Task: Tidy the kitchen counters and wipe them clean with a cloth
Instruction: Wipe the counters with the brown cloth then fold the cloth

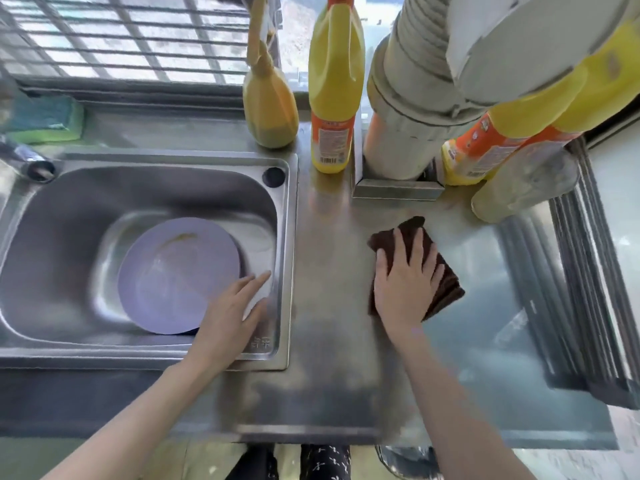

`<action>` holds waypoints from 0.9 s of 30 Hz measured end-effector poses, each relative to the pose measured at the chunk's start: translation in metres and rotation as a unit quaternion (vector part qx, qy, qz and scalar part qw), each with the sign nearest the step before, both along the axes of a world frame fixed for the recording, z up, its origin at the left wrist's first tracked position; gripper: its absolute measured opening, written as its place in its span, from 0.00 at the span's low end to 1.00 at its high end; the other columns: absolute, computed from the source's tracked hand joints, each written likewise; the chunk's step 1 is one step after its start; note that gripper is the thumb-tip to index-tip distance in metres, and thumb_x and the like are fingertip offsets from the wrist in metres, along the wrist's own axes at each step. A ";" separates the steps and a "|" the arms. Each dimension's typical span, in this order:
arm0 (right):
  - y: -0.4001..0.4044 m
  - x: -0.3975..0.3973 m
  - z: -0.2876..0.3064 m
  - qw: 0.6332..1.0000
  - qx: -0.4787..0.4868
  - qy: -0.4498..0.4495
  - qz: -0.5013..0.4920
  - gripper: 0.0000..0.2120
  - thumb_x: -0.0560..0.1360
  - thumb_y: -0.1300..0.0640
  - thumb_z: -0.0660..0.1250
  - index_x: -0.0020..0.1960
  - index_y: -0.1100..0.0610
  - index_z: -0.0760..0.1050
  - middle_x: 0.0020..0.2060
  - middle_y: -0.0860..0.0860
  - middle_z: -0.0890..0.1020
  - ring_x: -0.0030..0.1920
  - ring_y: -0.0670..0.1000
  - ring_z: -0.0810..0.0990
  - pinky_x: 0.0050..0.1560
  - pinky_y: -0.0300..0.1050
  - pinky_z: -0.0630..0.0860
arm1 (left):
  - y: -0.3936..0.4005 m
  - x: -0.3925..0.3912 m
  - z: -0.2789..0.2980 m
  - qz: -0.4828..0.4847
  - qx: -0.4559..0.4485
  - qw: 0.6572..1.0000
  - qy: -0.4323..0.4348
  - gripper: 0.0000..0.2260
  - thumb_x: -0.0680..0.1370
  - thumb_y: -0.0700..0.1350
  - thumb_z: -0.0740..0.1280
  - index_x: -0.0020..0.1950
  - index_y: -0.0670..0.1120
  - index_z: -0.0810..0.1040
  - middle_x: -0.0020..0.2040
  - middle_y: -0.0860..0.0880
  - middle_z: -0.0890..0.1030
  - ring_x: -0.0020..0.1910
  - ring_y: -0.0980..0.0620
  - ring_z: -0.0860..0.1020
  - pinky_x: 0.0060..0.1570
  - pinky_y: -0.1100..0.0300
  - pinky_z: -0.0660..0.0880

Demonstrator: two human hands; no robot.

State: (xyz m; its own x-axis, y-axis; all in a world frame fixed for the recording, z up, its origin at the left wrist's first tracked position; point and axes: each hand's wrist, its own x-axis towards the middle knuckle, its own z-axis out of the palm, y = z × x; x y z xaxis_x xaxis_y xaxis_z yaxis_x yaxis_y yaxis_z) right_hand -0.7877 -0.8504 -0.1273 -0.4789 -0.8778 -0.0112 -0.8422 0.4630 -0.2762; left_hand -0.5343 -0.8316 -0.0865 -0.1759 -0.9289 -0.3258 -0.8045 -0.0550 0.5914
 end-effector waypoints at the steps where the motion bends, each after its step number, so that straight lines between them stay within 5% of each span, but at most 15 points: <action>1: -0.010 0.016 0.001 0.999 -0.003 -0.027 -0.027 0.22 0.78 0.46 0.55 0.71 0.49 0.64 0.73 0.55 0.63 0.72 0.63 0.59 0.70 0.63 0.57 | 0.002 -0.004 -0.001 -0.006 0.010 1.000 0.004 0.23 0.75 0.57 0.59 0.69 0.53 0.66 0.68 0.46 0.71 0.66 0.48 0.69 0.64 0.56 0.64; 4: -0.009 0.063 0.002 0.983 -0.026 -0.020 0.181 0.22 0.76 0.45 0.56 0.69 0.48 0.68 0.70 0.53 0.68 0.70 0.60 0.65 0.66 0.60 0.64 | 0.007 -0.010 -0.006 -0.039 0.040 0.998 0.001 0.29 0.72 0.63 0.59 0.72 0.59 0.57 0.63 0.50 0.74 0.58 0.50 0.74 0.60 0.53 0.70; 6: -0.004 0.055 0.003 0.927 -0.028 -0.002 0.375 0.21 0.74 0.44 0.57 0.66 0.46 0.70 0.68 0.50 0.72 0.68 0.57 0.70 0.64 0.57 0.69 | 0.005 -0.013 -0.007 -0.044 0.071 0.997 -0.011 0.30 0.74 0.59 0.62 0.70 0.66 0.47 0.48 0.53 0.75 0.43 0.54 0.73 0.49 0.57 0.69; 8: -0.022 0.020 -0.003 0.885 -0.042 0.003 0.463 0.20 0.74 0.45 0.57 0.65 0.47 0.71 0.67 0.50 0.73 0.66 0.56 0.72 0.62 0.55 0.71 | 0.004 -0.013 -0.005 -0.039 0.081 0.996 -0.026 0.31 0.75 0.57 0.61 0.68 0.67 0.43 0.44 0.52 0.72 0.40 0.53 0.70 0.43 0.60 0.66; 14: -0.059 0.031 0.003 0.971 -0.067 -0.105 0.205 0.20 0.75 0.49 0.54 0.62 0.55 0.75 0.65 0.55 0.75 0.67 0.60 0.70 0.65 0.58 0.69 | 0.007 -0.016 -0.003 -0.023 0.063 0.997 -0.031 0.33 0.75 0.57 0.61 0.71 0.61 0.43 0.35 0.58 0.64 0.38 0.53 0.70 0.42 0.60 0.67; 20: -0.071 0.067 0.000 0.908 -0.116 -0.226 0.332 0.17 0.74 0.52 0.59 0.60 0.56 0.72 0.60 0.56 0.79 0.62 0.54 0.74 0.63 0.49 0.69 | 0.010 -0.004 -0.005 -0.040 0.052 0.998 0.019 0.32 0.65 0.75 0.42 0.68 0.70 0.44 0.41 0.62 0.69 0.47 0.52 0.74 0.49 0.63 0.68; 24: -0.112 0.072 0.008 0.928 -0.137 -0.255 0.235 0.20 0.76 0.49 0.56 0.59 0.61 0.74 0.58 0.59 0.79 0.59 0.61 0.76 0.61 0.48 0.68 | 0.015 0.021 -0.003 0.049 0.054 0.995 0.067 0.28 0.66 0.75 0.47 0.66 0.74 0.51 0.59 0.62 0.74 0.60 0.60 0.72 0.61 0.62 0.68; 27: -0.094 0.093 0.009 0.906 -0.078 -0.250 0.333 0.14 0.76 0.55 0.60 0.58 0.58 0.76 0.66 0.54 0.74 0.69 0.61 0.68 0.67 0.60 0.65 | 0.021 0.034 0.002 0.077 0.059 0.993 0.073 0.26 0.70 0.69 0.55 0.66 0.73 0.53 0.63 0.65 0.71 0.63 0.64 0.69 0.63 0.61 0.68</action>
State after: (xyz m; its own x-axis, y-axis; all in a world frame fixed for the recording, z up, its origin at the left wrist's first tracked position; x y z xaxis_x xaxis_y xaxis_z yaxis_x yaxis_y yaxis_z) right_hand -0.6950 -0.9445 -0.1179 0.1884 -0.9797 0.0688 -0.6719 -0.1797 -0.7185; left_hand -0.5000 -0.8109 -0.0840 -0.0876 -0.9057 -0.4148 -0.6880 -0.2460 0.6827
